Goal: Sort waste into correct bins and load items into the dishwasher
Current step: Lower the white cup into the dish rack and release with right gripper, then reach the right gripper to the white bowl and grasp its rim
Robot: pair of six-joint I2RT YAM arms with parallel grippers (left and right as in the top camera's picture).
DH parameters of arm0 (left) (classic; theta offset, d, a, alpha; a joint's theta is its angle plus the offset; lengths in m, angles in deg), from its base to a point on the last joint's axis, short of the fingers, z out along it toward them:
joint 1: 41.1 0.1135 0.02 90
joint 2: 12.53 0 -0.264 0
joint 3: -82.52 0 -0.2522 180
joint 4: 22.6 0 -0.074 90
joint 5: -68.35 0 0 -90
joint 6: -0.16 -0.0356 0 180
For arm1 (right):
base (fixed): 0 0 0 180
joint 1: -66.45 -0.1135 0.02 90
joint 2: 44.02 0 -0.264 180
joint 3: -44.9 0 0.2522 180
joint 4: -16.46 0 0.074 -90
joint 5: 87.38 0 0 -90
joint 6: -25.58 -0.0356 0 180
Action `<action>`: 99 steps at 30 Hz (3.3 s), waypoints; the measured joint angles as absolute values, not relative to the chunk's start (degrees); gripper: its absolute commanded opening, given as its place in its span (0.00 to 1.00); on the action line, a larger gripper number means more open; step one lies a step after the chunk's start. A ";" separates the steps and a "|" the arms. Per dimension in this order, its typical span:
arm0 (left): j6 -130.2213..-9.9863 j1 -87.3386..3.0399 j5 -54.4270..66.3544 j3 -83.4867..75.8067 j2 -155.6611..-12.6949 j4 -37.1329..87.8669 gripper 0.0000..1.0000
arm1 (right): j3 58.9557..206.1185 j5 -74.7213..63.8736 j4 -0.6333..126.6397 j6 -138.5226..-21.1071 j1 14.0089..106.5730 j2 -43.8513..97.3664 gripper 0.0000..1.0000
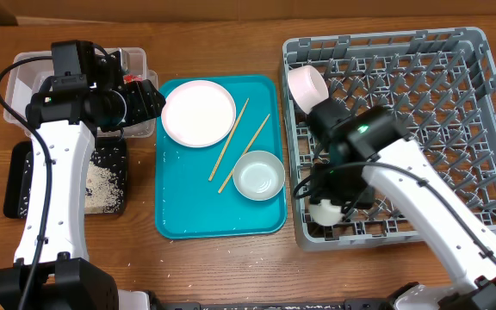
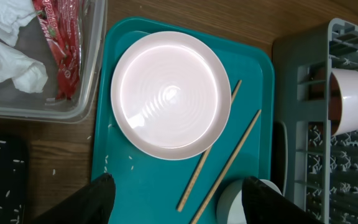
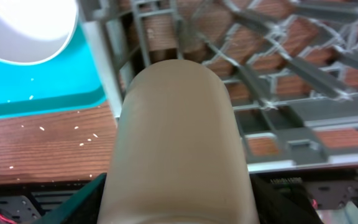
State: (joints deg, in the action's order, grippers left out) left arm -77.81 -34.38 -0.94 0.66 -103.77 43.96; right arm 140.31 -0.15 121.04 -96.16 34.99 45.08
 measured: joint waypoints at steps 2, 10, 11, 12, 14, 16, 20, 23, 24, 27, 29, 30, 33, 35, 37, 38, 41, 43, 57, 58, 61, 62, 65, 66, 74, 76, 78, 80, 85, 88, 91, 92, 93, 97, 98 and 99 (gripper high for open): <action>-77.81 -34.38 -0.96 0.66 -104.34 43.93 0.68 | 137.92 -0.12 116.87 -97.28 32.54 45.06 0.57; -77.81 -34.38 -0.90 0.66 -109.24 45.01 0.66 | 136.00 -0.17 114.22 -99.46 32.67 43.58 0.56; -77.81 -34.38 -0.90 0.66 -109.48 45.03 0.66 | 136.00 -0.12 114.20 -99.60 32.74 43.58 0.56; -77.81 -34.38 -0.90 0.66 -109.54 45.01 0.66 | 136.00 -0.04 114.22 -99.64 32.87 43.58 0.55; -77.81 -34.38 -0.90 0.66 -109.54 44.94 0.66 | 136.35 0.58 114.47 -99.68 33.09 43.60 0.56; -77.81 -34.38 -0.90 0.66 -109.54 44.94 0.66 | 137.47 2.35 115.82 -99.79 33.16 44.04 0.56; -77.81 -34.38 -0.90 0.66 -109.54 44.87 0.66 | 139.30 5.49 118.07 -99.81 33.46 44.65 0.55; -77.81 -34.38 -0.90 0.66 -109.54 44.85 0.67 | 139.32 6.24 117.42 -99.90 33.46 44.67 0.55; -77.83 -34.38 -0.90 0.66 -109.54 44.83 0.67 | 139.32 6.32 117.15 -99.99 33.46 44.67 0.56; -77.81 -34.38 -0.90 0.66 -109.54 44.77 0.67 | 139.21 6.41 116.72 -100.34 33.46 44.67 0.55; -77.81 -34.38 -0.90 0.66 -109.54 44.77 0.67 | 138.97 6.41 116.65 -100.64 33.46 44.67 0.55; -77.81 -34.38 -0.90 0.66 -109.54 44.77 0.67 | 138.62 6.41 116.63 -100.86 33.46 44.67 0.55; -77.81 -34.38 -0.90 0.66 -109.54 44.77 0.67 | 137.20 6.11 116.19 -101.30 33.46 44.67 0.55; -77.81 -34.38 -0.90 0.66 -109.54 44.77 0.67 | 136.20 5.78 115.78 -101.52 33.46 44.67 0.56; -77.81 -34.38 -0.90 0.66 -109.54 44.77 0.67 | 135.78 5.54 115.69 -101.65 33.46 44.67 0.61; -77.81 -34.38 -0.90 0.66 -109.54 44.74 0.67 | 135.78 5.49 115.69 -101.67 33.46 44.67 0.67; -77.81 -34.38 -0.90 0.66 -109.54 44.77 0.67 | 135.78 5.23 115.75 -102.02 33.46 44.67 0.83; -77.83 -34.38 -0.90 0.66 -109.54 44.77 0.67 | 135.78 4.73 115.73 -101.87 33.46 44.67 0.83; -80.28 -34.38 -1.21 5.54 -109.70 49.64 0.64 | 145.84 2.61 95.45 -94.68 33.48 45.65 0.67; -80.89 -34.38 -1.62 8.33 -109.70 51.30 0.66 | 145.84 2.02 94.31 -94.11 33.46 46.64 0.67; -82.05 -34.38 -4.07 18.24 -109.63 54.78 0.69 | 146.06 -2.31 92.00 -92.12 33.33 53.35 0.67; -82.42 -34.38 -4.86 21.51 -109.19 54.80 0.70 | 146.06 -3.56 91.41 -91.53 32.98 56.84 0.67; -82.64 -34.38 -5.88 22.83 -108.54 55.02 0.70 | 146.06 -5.09 88.76 -90.66 30.64 64.01 0.63; -82.66 -34.38 -6.08 22.83 -108.71 55.39 0.70 | 146.06 -5.46 88.32 -90.50 29.64 65.89 0.61; -82.81 -34.38 -7.83 22.83 -109.08 55.87 0.70 | 146.08 -7.77 87.63 -88.27 26.95 72.82 0.55; -82.81 -34.38 -8.07 22.83 -109.08 55.69 0.70 | 146.08 -7.90 86.93 -86.07 25.57 72.84 0.55; -82.81 -34.38 -8.24 22.83 -109.08 55.67 0.71 | 146.10 -7.40 87.03 -84.95 23.89 72.84 0.55; -82.81 -34.38 -8.27 22.83 -109.08 55.74 0.71 | 146.47 -6.46 87.65 -83.77 21.27 72.84 0.55; -82.79 -34.38 -8.29 22.83 -109.08 55.74 0.71 | 148.02 -4.58 88.22 -80.51 17.35 72.84 0.56; -82.79 -34.38 -8.44 22.83 -109.08 55.91 0.72 | 151.43 -3.97 92.37 -79.44 17.57 72.84 0.56; -82.79 -34.38 -8.48 22.83 -109.08 55.89 0.73 | 160.55 -1.11 98.64 -79.36 19.32 72.84 0.56; -82.79 -34.38 -8.57 22.83 -109.08 55.89 0.73 | 162.73 -0.28 99.23 -79.38 20.30 72.82 0.56; -82.79 -34.38 -8.61 22.83 -109.08 55.87 0.76 | 164.24 0.36 99.32 -79.36 21.53 72.82 0.56; -82.79 -34.38 -8.64 22.83 -109.08 55.87 0.83 | 164.33 1.54 100.78 -78.63 26.55 72.84 0.56; -82.81 -34.38 -8.66 22.83 -109.08 55.89 0.86 | 163.63 1.10 100.98 -77.39 28.30 72.86 0.56; -82.79 -34.38 -8.66 22.83 -109.08 55.87 0.91 | 162.95 0.73 100.87 -76.75 28.85 72.93 0.56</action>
